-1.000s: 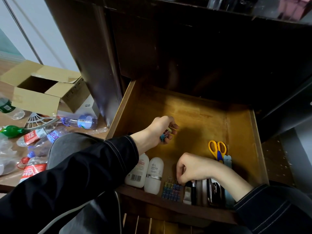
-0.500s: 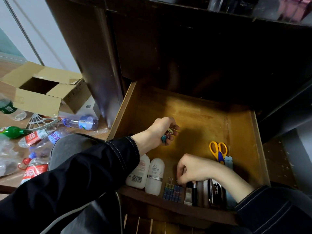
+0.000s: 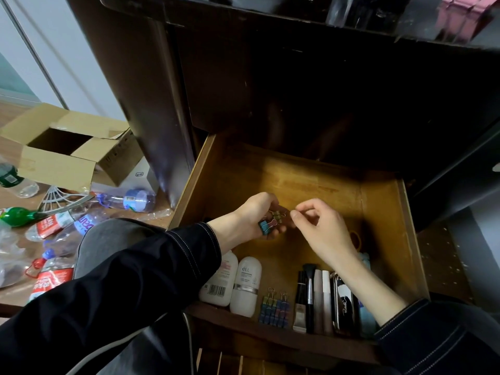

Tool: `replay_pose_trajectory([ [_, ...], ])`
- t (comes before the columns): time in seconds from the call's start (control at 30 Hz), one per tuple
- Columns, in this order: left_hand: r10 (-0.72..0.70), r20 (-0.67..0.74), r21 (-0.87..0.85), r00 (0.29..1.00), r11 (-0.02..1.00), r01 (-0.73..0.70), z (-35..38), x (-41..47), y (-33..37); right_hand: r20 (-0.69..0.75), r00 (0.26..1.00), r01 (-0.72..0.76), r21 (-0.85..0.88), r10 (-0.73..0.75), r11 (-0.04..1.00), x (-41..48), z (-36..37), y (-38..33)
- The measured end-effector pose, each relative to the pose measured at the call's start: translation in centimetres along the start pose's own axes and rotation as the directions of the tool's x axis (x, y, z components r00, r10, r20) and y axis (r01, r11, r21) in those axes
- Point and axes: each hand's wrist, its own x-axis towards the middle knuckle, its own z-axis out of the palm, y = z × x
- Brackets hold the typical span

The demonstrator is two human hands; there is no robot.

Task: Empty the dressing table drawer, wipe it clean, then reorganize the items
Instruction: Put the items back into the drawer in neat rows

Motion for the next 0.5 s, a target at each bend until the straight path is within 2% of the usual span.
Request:
replay_pose_trajectory([
  [0.23,-0.022,0.085,0.050,0.996,0.999,0.018,0.4,0.0,-0.3,0.068,0.996,0.055,-0.028,-0.053,0.998,-0.2,-0.1,-0.1],
  [0.3,0.001,0.018,0.044,1.000,0.999,-0.002,0.5,0.0,-0.3,0.011,0.998,0.066,0.001,-0.066,0.998,-0.1,-0.2,-0.1],
  [0.4,0.113,-0.129,0.010,0.985,0.994,-0.113,-0.1,0.5,0.0,-0.071,0.995,0.064,0.013,-0.063,0.998,0.1,-0.6,0.3],
  [0.43,0.140,-0.161,-0.012,0.977,0.990,-0.144,-0.4,0.6,0.2,-0.023,0.998,0.055,-0.009,-0.055,0.998,0.1,-0.7,0.5],
  [0.5,0.156,-0.189,-0.061,0.969,0.983,-0.170,-0.8,0.6,0.5,0.213,0.977,0.042,-0.112,-0.017,0.993,0.1,-0.3,0.5],
])
